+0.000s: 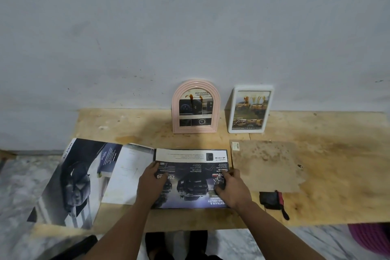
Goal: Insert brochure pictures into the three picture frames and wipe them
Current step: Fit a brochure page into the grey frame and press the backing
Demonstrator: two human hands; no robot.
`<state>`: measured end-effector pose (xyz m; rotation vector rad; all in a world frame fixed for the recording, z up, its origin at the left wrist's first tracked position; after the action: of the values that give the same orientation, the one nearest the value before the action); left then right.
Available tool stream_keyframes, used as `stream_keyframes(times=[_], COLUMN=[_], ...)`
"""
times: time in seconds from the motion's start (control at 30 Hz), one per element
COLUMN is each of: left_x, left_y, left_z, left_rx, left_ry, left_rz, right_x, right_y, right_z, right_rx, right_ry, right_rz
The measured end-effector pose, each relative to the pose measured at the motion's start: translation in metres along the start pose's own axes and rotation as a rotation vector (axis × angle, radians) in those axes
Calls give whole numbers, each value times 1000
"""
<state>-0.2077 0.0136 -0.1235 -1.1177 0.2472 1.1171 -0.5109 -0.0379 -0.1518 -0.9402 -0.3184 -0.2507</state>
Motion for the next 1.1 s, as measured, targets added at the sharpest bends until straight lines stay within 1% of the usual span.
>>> stream_keyframes(times=[0.1,0.2,0.27,0.37,0.47,0.57,0.7,0.87,1.0,1.1], left_x=[-2,2,9,23,33,33,33,33,32,34], left_y=[0,0,5,19,26,29,35,39,38,36], left_z=[-1,-1,-1,-3,-2,0,1,0,-1,0], left_rx=[-7,-21,1,83,136,176,237,268,254,237], left_ry=[52,84,88,113,108,124,142,165,178,176], left_rz=[-114,-338,-396,-471,-501,-518,-615,-728,-745,-734], right_x=[0,4,8,15,18,20,21,22,22,21], right_y=[0,-1,-1,12,21,22,21,21,19,8], right_z=[0,0,0,0,1,1,0,0,-1,1], right_rx=[-14,-30,-30,58,124,135,144,173,172,99], right_ry=[-6,-14,-38,-101,-123,-122,-123,-127,-126,-140], right_rz=[62,145,211,324,378,410,462,507,485,378])
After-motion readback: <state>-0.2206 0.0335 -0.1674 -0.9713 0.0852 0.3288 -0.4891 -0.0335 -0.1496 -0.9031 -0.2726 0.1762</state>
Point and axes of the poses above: each hand's wrist, its own z-axis away from the middle knuckle, its own y-axis out of the palm, x = y × z, the point moved 10 cm from there along -z, towards the middle knuckle, and after that the axes turned 2 degrees about x, right-handed, at the moved point
